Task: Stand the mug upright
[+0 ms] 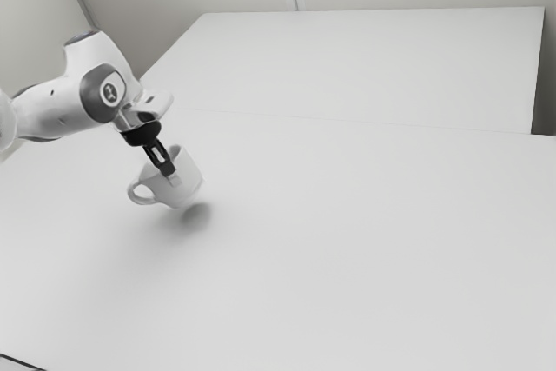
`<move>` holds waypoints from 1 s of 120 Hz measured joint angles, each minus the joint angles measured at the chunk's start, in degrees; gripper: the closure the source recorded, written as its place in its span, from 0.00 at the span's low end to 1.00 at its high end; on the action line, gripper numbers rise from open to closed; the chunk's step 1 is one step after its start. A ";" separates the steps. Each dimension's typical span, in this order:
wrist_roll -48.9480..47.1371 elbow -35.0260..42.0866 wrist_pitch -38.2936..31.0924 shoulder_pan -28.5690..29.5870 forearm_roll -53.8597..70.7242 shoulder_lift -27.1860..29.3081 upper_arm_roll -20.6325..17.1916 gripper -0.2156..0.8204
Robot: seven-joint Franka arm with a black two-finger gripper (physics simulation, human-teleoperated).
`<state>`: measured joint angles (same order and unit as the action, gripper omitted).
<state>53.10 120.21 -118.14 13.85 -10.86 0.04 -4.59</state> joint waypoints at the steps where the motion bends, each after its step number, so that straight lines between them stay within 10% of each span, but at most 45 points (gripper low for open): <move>1: -0.02 0.35 -0.33 -0.32 0.23 0.22 0.00 0.97; 87: -1.75 16.60 -12.02 1.42 5.57 8.83 -7.97 0.96; 120: -1.23 17.18 -13.25 1.44 5.05 8.98 -8.54 0.45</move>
<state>51.87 137.39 -131.38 15.29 -5.81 9.03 -13.13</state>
